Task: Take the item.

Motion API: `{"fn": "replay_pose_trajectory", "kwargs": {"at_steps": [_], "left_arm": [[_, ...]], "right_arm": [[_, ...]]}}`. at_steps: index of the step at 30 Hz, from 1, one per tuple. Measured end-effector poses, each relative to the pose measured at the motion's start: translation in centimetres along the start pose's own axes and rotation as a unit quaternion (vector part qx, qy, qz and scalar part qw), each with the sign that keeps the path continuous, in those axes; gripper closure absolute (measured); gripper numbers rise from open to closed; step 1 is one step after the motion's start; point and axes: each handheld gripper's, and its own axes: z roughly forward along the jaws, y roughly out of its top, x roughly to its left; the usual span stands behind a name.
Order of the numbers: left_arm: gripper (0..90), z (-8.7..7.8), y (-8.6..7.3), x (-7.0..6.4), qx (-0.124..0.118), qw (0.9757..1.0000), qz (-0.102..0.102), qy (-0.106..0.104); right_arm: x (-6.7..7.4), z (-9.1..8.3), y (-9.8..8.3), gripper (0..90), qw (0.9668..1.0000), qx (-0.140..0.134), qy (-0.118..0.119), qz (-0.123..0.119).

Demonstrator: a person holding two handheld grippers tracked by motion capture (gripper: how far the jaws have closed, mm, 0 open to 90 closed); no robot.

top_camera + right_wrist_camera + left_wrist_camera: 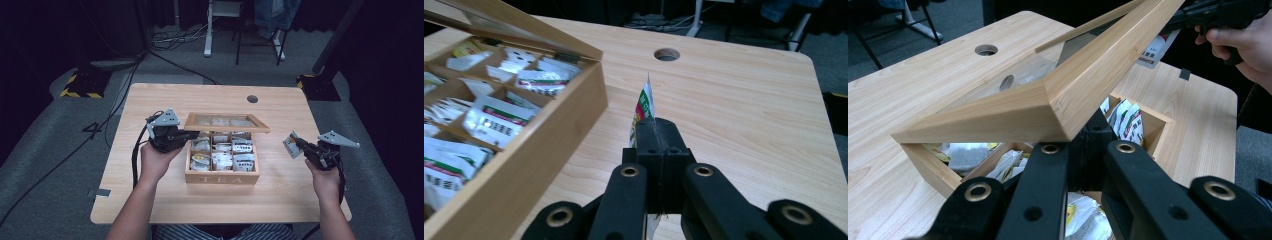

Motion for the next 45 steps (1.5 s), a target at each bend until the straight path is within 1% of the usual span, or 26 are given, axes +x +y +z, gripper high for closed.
{"fn": "replay_pose_trajectory", "kwargs": {"at_steps": [3,7,11,13,15,18,20,21,24,29,31,35,40,42,43,45], "left_arm": [[89.9,0.0,0.0,0.0,0.0,1.0,0.0,0.001],[89.9,0.0,0.0,0.0,0.001,1.0,0.001,0.002],[89.9,0.0,0.0,-0.1,-0.001,1.0,0.001,0.003],[90.0,0.0,0.0,-0.1,-0.001,1.0,0.001,0.003],[90.0,0.0,0.0,-0.1,-0.001,1.0,0.0,0.003],[90.0,0.0,0.0,-0.1,-0.001,1.0,0.0,0.003],[90.0,0.0,-0.1,-0.1,-0.001,1.0,0.0,0.002],[89.9,0.0,-0.1,-0.1,-0.001,1.0,0.001,0.001],[89.9,0.0,-0.1,-0.1,-0.001,1.0,0.0,0.001],[89.9,0.0,-0.1,-0.2,0.001,1.0,-0.001,0.002],[89.9,0.0,-0.1,-0.2,0.001,1.0,-0.001,0.001],[89.9,0.0,-0.1,-0.2,0.002,1.0,-0.002,0.002],[89.9,0.0,-0.1,-0.2,0.002,1.0,-0.002,0.002],[89.9,0.0,-0.1,-0.2,0.002,1.0,-0.002,0.002],[89.9,0.0,-0.1,-0.2,0.002,1.0,-0.002,0.002],[89.9,0.0,-0.1,-0.2,0.002,1.0,-0.002,0.002]], "right_arm": [[-0.3,0.5,-0.5,90.0,0.9999,0.005,-0.005,0.008],[-0.6,1.2,-1.3,90.0,0.9998,0.014,-0.011,0.009],[-0.8,1.8,-1.8,90.0,0.9998,0.014,-0.016,0.006],[-1.0,2.1,-2.2,90.0,0.9997,0.016,-0.019,0.009],[-1.3,2.5,-2.6,90.0,0.9995,0.019,-0.017,0.018],[-1.5,2.9,-3.0,90.0,0.9995,0.021,-0.015,0.019],[-1.6,3.1,-3.2,89.9,0.9994,0.024,-0.006,0.023],[-1.6,3.2,-3.3,89.9,0.9994,0.023,-0.001,0.026],[-1.6,3.5,-3.4,89.8,0.9993,0.027,0.006,0.024],[-1.4,4.1,-3.8,89.7,0.9988,0.031,0.015,0.033],[-1.4,4.3,-3.9,89.6,0.9986,0.036,0.014,0.036],[-1.6,4.3,-3.9,89.5,0.9987,0.033,0.01,0.038],[-1.8,4.3,-4.0,88.2,0.9988,0.035,0.002,0.034],[-1.8,4.3,-4.0,85.3,0.9989,0.036,-0.007,0.03],[-1.8,4.4,-4.0,80.9,0.9988,0.039,-0.013,0.026],[-1.7,4.4,-4.1,69.5,0.9988,0.042,-0.026,0.008]]}}
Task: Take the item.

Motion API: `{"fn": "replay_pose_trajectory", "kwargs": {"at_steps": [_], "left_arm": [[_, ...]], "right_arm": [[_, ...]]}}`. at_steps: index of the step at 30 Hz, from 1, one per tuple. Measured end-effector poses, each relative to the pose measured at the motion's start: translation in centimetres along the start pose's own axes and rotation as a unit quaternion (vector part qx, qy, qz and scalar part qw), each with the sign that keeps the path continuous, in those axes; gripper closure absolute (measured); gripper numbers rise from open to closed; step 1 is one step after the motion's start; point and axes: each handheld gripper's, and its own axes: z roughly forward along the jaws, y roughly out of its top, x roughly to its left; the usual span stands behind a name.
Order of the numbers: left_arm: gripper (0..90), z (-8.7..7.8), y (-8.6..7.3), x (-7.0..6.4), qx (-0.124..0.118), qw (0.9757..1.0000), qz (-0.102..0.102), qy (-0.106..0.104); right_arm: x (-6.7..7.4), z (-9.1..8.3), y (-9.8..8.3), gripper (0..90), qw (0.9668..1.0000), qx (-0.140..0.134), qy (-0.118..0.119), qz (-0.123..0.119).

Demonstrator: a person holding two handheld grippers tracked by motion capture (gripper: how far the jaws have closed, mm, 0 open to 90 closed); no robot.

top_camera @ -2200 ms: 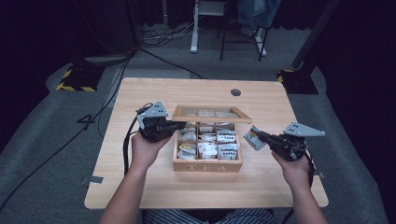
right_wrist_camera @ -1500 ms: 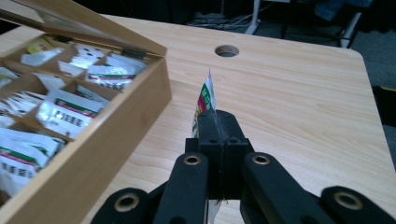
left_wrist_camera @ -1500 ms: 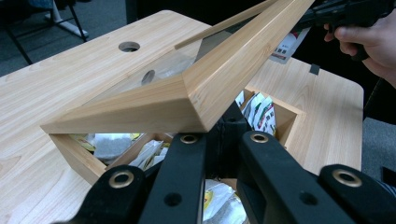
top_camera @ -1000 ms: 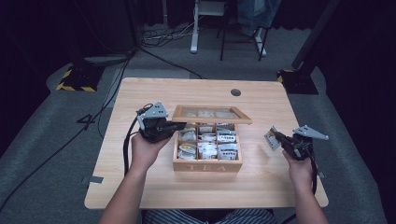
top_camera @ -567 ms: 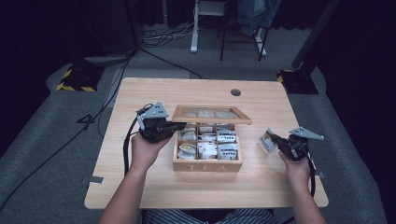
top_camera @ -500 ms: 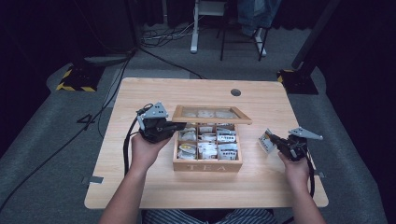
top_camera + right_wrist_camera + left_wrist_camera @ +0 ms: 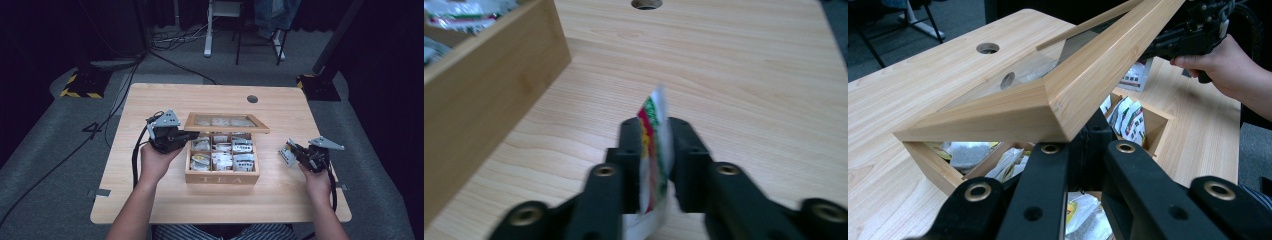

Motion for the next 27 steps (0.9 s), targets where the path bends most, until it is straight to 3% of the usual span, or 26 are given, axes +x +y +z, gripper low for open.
{"fn": "replay_pose_trajectory", "kwargs": {"at_steps": [3,8,15,19,27], "left_arm": [[89.9,0.0,0.0,0.0,0.001,1.0,0.0,-0.001],[89.9,0.0,0.0,0.0,0.001,1.0,0.0,-0.002],[89.9,0.0,-0.1,0.0,0.003,1.0,0.001,-0.002],[89.9,0.0,0.0,0.1,0.002,1.0,0.0,-0.004],[89.9,0.0,-0.1,0.0,0.006,1.0,0.002,-0.004]], "right_arm": [[-0.1,0.0,0.0,60.6,0.9998,-0.001,-0.014,-0.012],[-0.6,-0.2,0.0,52.3,0.9998,-0.003,-0.019,-0.001],[-1.1,-0.8,0.3,48.1,0.9993,-0.019,-0.033,-0.001],[-1.2,-1.3,0.5,48.0,0.9994,-0.025,-0.022,0.005],[-0.5,-2.3,1.0,50.2,0.9993,-0.037,0.007,-0.006]]}}
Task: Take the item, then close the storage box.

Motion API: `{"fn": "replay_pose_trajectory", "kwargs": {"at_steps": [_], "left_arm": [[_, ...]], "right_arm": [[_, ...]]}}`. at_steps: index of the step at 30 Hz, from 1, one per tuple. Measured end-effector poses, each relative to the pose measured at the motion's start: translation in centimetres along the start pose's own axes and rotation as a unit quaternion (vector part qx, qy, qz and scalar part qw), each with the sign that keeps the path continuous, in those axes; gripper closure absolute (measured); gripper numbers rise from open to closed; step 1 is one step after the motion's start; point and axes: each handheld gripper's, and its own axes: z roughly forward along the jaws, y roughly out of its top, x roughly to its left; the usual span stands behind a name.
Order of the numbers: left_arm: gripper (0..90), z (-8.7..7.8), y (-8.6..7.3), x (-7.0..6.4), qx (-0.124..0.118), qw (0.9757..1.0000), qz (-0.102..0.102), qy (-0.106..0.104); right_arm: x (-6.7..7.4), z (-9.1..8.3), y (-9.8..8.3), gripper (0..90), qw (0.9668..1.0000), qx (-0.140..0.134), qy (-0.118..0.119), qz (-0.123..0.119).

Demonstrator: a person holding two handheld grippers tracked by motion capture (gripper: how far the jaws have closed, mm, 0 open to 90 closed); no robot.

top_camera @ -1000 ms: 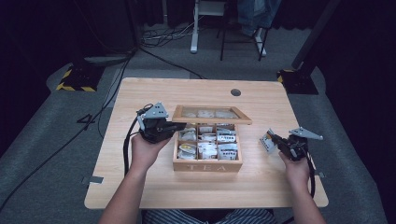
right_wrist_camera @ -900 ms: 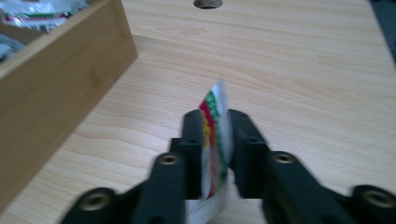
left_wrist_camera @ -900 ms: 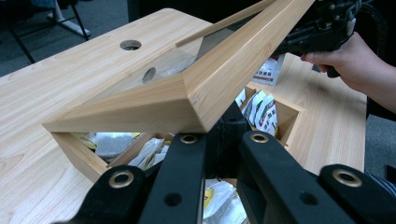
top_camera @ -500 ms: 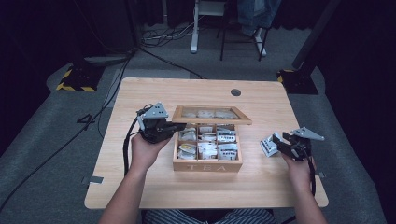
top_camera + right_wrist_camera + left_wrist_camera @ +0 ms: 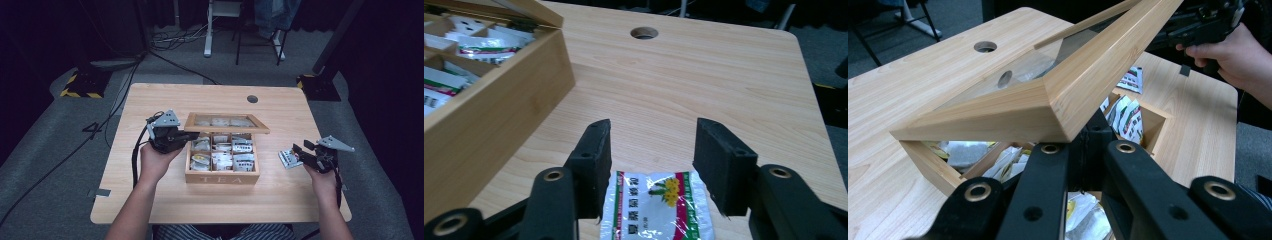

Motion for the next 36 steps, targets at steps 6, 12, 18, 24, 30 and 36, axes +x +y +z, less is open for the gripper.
{"fn": "replay_pose_trajectory", "kwargs": {"at_steps": [6,12,18,24,30,36], "left_arm": [[89.9,0.0,-0.1,-0.1,0.004,1.0,0.001,0.002],[89.9,0.0,-0.2,-0.2,0.008,1.0,0.003,0.004],[89.9,-0.1,-0.4,-0.4,0.013,0.9999,0.002,0.002],[89.9,-0.1,-0.5,-0.6,0.018,0.9998,0.001,0.0],[89.9,-0.1,-0.6,-0.6,0.026,0.9996,0.005,0.001],[89.9,-0.1,-0.9,-1.0,0.043,0.9991,0.001,-0.003]], "right_arm": [[0.8,-0.1,0.8,50.6,0.9982,0.009,0.057,-0.011],[2.2,-0.2,1.2,50.7,0.9941,0.024,0.102,-0.03],[3.8,0.9,0.8,50.3,0.9882,0.049,0.131,-0.061],[6.0,2.5,0.0,50.5,0.9815,0.087,0.149,-0.083],[7.5,2.9,-0.1,50.5,0.9757,0.097,0.165,-0.108],[7.2,2.6,0.1,50.3,0.9762,0.095,0.165,-0.104]]}}
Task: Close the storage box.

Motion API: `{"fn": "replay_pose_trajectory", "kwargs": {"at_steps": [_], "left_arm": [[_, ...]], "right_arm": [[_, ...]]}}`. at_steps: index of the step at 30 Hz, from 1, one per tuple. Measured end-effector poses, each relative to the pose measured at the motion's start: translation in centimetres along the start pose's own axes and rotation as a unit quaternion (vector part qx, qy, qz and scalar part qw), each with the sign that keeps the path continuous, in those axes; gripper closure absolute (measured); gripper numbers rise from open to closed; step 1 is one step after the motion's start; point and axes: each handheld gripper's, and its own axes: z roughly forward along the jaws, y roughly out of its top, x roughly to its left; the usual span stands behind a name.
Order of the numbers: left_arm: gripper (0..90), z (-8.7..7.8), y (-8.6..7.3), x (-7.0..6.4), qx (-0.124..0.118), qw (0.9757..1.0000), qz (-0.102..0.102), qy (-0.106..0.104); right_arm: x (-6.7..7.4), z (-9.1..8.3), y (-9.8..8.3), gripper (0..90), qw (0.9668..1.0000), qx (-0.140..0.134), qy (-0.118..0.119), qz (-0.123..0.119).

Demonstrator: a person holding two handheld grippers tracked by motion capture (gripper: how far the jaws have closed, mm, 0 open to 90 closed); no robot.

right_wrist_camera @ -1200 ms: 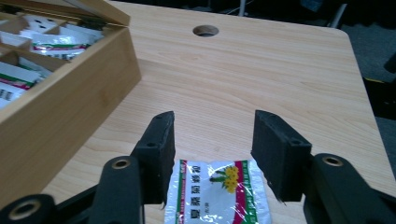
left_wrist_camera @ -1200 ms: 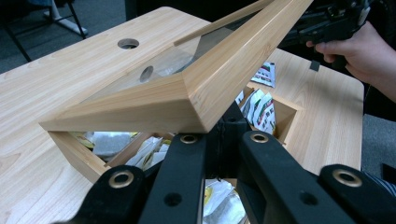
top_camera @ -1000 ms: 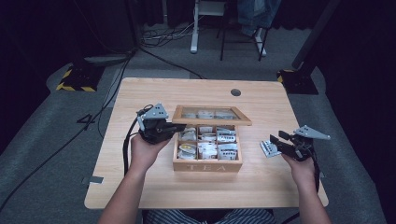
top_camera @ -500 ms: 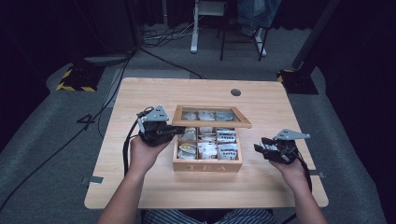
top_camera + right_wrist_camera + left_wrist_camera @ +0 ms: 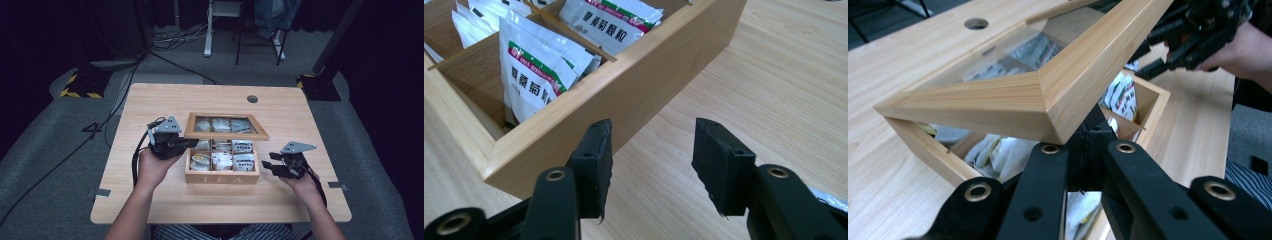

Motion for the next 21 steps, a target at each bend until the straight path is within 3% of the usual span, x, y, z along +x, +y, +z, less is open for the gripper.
{"fn": "replay_pose_trajectory", "kwargs": {"at_steps": [14,21], "left_arm": [[89.9,-0.4,-0.3,-0.8,0.013,0.9998,-0.014,-0.006],[89.9,-0.3,-0.5,-1.4,0.038,0.9991,-0.016,-0.005]], "right_arm": [[-1.0,-2.2,0.3,50.1,0.9994,-0.03,-0.014,0.013],[-1.6,-2.4,0.6,50.1,0.999,-0.036,-0.016,0.023]]}}
